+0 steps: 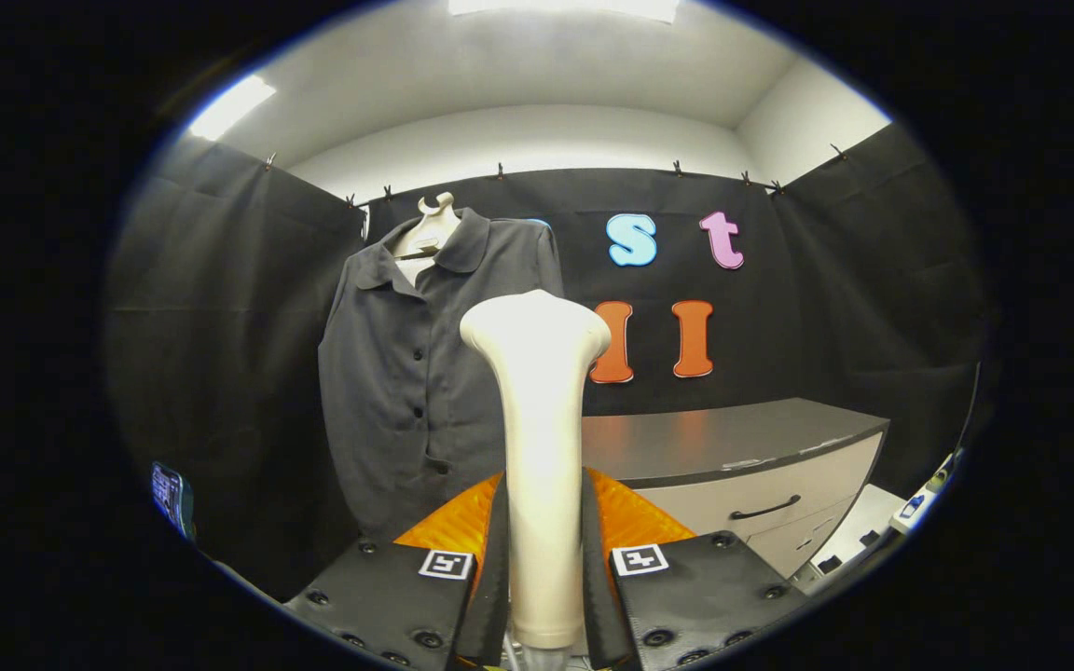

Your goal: Iron the clothes twice with a garment steamer, once on the left side and once on the right side.

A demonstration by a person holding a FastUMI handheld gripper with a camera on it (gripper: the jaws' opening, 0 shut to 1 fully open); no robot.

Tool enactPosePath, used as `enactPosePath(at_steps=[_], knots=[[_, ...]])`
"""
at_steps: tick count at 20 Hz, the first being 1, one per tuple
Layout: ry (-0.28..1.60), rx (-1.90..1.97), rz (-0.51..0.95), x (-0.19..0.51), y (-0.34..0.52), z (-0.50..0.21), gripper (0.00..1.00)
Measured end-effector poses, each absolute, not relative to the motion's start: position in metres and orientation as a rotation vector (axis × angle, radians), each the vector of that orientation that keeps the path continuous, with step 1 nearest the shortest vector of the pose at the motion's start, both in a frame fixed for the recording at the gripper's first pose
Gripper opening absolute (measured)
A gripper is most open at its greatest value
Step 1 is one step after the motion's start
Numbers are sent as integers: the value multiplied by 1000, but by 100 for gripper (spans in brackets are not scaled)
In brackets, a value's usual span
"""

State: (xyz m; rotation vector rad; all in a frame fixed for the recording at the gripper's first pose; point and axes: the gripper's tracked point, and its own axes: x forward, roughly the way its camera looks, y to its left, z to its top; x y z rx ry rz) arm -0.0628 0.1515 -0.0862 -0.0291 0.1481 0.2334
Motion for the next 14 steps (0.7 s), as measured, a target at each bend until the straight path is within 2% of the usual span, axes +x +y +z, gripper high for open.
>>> enactPosePath(at_steps=[14], knots=[[155, -33, 245, -84, 88, -81, 40]])
